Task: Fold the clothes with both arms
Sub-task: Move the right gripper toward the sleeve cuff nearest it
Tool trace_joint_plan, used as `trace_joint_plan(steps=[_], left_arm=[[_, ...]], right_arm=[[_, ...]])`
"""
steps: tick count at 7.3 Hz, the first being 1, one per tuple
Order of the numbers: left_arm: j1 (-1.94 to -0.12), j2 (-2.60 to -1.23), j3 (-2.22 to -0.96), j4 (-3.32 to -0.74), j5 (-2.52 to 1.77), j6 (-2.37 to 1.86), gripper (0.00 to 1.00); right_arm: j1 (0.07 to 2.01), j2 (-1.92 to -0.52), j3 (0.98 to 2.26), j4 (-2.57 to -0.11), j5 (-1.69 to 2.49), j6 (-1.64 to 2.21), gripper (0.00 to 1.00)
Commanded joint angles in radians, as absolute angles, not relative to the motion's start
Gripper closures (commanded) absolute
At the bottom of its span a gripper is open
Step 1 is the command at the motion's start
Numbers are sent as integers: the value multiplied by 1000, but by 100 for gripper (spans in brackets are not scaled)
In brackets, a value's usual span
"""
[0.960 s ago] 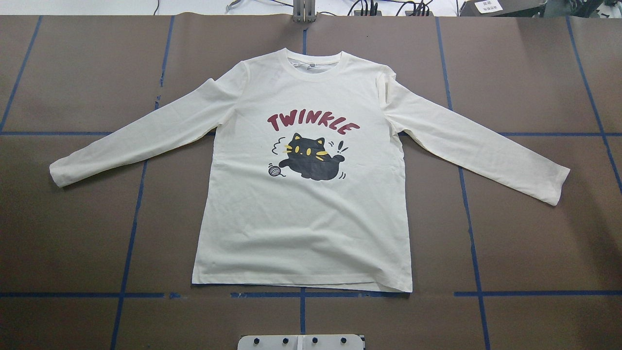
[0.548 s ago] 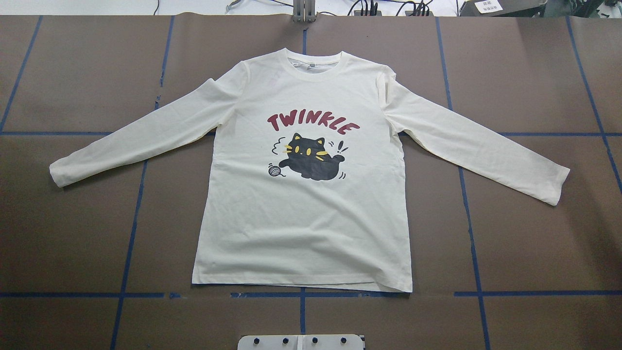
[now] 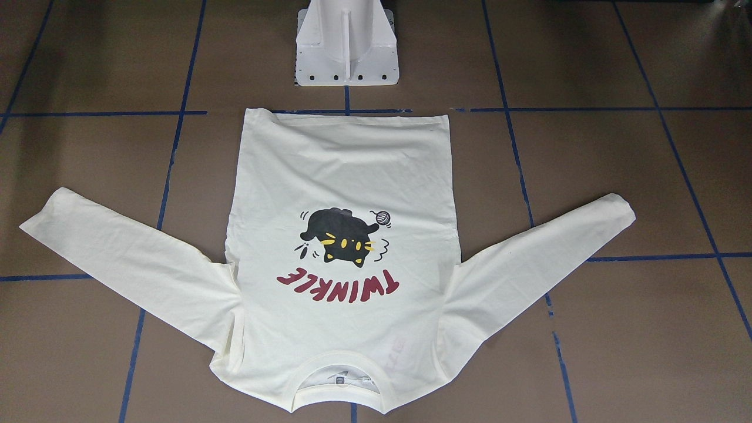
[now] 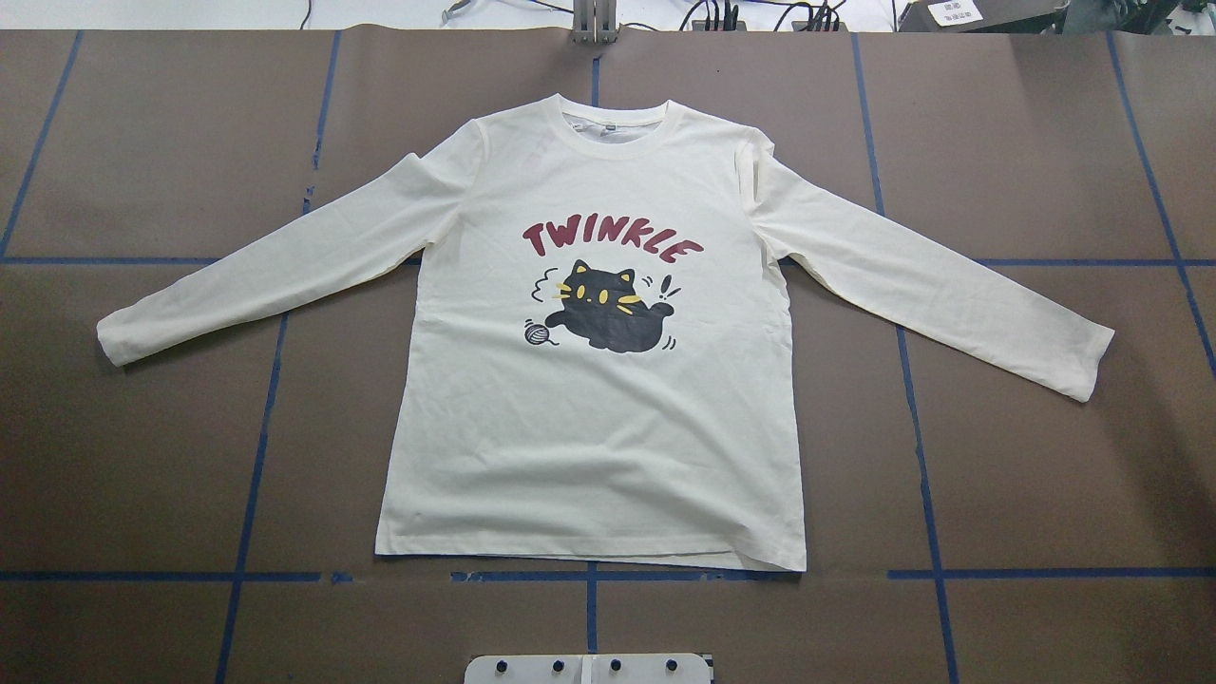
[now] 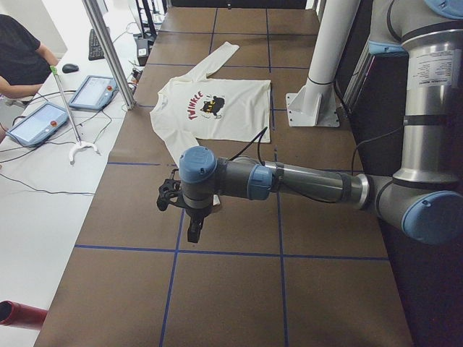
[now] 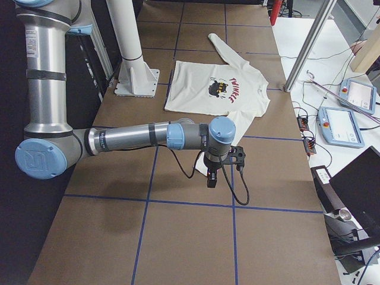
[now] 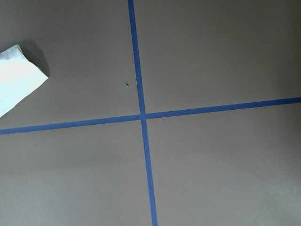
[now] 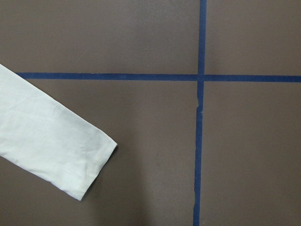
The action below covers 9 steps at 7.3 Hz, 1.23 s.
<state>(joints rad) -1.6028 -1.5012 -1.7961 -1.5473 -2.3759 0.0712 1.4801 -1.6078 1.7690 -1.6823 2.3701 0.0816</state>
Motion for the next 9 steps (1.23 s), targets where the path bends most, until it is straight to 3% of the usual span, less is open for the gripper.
trace_joint_plan(steps=[1, 4, 6, 9], left_arm=[[-1574, -1476, -1795, -1592, -2419, 69, 0], [-1569, -1486, -1781, -1614, -2444, 69, 0], [-1571, -1486, -1790, -1612, -2444, 67, 0], [-1571, -1485, -1786, -1612, -2444, 72, 0]], right_arm=[[1413, -1609, 1718, -1541, 2367, 107, 0], [1263, -1608, 1512, -1118, 2361, 465, 0], [1159, -1603, 1429, -921, 2283, 697, 9], [1109, -1589, 1404, -871, 2278, 808, 24]])
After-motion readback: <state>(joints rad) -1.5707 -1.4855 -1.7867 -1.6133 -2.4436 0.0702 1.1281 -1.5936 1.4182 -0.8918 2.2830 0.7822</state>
